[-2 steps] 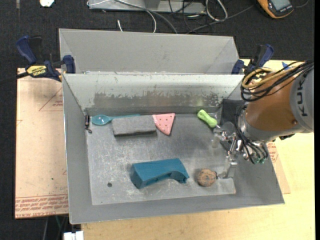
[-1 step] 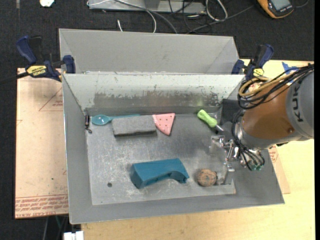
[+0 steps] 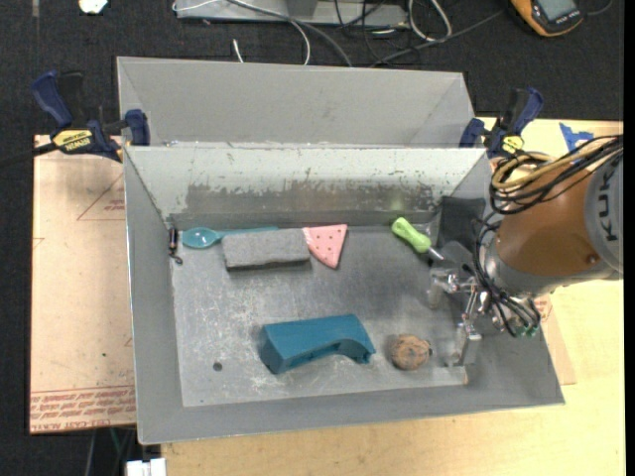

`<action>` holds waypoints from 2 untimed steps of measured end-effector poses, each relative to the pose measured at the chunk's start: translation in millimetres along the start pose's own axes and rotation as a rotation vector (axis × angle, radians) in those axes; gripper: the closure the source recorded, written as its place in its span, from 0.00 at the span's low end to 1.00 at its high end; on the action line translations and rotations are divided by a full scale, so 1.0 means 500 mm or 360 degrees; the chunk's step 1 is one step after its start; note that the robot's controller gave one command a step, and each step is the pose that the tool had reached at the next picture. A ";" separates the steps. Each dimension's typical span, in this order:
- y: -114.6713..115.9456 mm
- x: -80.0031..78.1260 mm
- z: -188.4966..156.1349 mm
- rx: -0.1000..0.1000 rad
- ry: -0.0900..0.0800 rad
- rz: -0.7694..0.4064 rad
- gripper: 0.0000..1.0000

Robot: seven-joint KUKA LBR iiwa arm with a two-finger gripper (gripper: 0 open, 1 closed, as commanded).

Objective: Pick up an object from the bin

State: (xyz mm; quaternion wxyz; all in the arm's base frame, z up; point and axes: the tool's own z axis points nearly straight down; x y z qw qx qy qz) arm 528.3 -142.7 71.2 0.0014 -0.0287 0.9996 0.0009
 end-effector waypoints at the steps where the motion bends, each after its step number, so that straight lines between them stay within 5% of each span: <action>1: 0.135 0.010 -0.015 -0.0002 0.0004 -0.0077 0.00; 2: 0.233 0.003 -0.013 -0.0005 0.0003 -0.0090 0.00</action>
Offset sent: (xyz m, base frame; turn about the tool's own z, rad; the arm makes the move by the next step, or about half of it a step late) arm -0.0099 0.0574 -0.0012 -0.0851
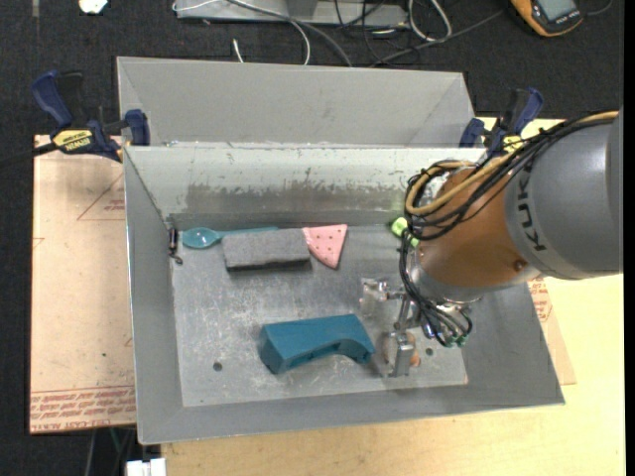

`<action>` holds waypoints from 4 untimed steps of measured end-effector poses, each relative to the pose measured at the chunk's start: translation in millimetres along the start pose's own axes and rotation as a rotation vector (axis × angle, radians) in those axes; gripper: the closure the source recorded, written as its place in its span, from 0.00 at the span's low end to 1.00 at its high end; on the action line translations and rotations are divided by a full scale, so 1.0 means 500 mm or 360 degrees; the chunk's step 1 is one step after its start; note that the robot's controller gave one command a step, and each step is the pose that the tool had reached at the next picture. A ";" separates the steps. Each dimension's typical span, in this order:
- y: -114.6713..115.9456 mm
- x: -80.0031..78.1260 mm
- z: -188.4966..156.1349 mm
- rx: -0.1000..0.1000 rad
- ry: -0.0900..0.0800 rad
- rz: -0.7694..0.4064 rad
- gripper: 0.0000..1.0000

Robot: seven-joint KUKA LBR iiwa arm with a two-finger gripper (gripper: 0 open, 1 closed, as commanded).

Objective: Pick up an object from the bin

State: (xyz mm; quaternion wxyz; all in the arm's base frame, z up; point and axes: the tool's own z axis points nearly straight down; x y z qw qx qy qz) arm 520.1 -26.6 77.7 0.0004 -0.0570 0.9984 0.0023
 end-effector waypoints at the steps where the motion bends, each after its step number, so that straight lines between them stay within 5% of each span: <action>1: 0.037 0.022 -0.032 0.0000 0.0001 -0.0198 0.00; 2: 0.148 -0.012 -0.012 0.0001 -0.0003 -0.0135 0.00; 3: 0.115 -0.075 0.015 0.0008 -0.0003 -0.0203 1.00; 4: 0.117 -0.076 0.016 0.0005 -0.0007 -0.0205 0.00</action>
Offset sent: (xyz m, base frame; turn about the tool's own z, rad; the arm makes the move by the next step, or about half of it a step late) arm -0.0014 0.0851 0.0031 -0.0814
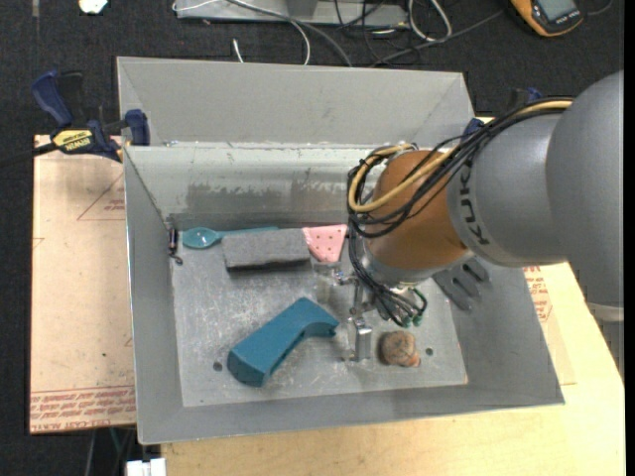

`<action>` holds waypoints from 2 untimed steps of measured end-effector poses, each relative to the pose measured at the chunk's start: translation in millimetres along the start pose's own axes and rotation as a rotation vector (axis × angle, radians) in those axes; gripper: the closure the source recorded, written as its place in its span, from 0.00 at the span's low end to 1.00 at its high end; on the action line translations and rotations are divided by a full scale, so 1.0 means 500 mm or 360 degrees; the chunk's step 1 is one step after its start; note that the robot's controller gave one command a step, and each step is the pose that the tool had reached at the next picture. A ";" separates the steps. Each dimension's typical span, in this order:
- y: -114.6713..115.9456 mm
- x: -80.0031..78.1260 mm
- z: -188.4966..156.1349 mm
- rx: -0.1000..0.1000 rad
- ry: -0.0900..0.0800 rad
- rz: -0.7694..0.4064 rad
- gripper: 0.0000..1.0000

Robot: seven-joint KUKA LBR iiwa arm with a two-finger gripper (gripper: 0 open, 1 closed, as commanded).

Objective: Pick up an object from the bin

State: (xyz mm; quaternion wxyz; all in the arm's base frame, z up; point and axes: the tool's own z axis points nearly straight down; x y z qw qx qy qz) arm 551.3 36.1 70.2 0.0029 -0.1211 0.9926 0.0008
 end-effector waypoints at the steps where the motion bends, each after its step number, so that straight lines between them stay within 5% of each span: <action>1: 0.001 0.000 0.000 0.0000 0.0000 0.0000 0.00; 2: 0.069 -0.026 0.000 -0.0001 -0.0004 -0.0012 0.00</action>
Offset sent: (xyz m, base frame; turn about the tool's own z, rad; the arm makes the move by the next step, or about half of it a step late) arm 0.0045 0.0452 -0.0002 -0.0097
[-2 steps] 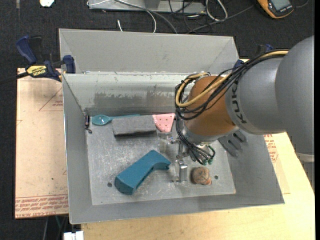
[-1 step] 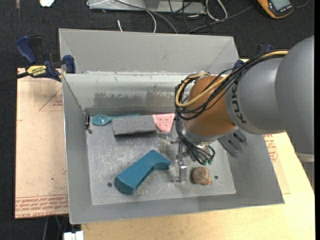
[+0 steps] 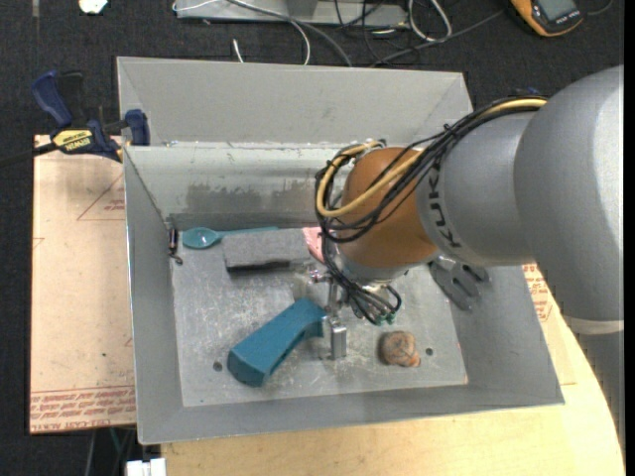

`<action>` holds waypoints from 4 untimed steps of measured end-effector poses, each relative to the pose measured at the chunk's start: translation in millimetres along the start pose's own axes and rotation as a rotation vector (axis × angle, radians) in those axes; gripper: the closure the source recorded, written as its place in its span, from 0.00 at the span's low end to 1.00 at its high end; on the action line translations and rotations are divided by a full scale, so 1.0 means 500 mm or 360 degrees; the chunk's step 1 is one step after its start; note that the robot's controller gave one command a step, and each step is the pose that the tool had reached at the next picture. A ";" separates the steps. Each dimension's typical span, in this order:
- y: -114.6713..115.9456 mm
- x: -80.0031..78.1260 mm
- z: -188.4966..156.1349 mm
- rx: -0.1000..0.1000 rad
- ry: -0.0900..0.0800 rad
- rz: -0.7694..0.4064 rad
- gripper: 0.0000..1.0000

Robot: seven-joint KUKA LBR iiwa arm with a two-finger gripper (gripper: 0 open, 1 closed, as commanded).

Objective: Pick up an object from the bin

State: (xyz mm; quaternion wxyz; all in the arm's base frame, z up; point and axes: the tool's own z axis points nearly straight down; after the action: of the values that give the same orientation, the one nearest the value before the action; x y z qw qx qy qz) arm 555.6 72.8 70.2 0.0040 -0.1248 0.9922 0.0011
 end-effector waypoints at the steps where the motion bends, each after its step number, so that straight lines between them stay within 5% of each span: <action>1: 0.008 -0.025 -0.002 -0.0001 0.0000 -0.0040 1.00; 2: 0.009 -0.024 -0.003 -0.0001 0.0000 -0.0041 1.00; 3: 0.019 0.000 -0.150 -0.0001 0.0009 -0.0008 1.00; 4: -0.033 -0.123 -0.059 0.0002 -0.0006 -0.0120 1.00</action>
Offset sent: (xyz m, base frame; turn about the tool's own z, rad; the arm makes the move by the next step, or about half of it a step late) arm 0.0000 0.0000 0.0000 0.0000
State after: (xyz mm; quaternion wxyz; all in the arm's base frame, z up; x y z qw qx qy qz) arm 618.8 71.9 100.0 0.0059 -0.1620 0.9868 0.0007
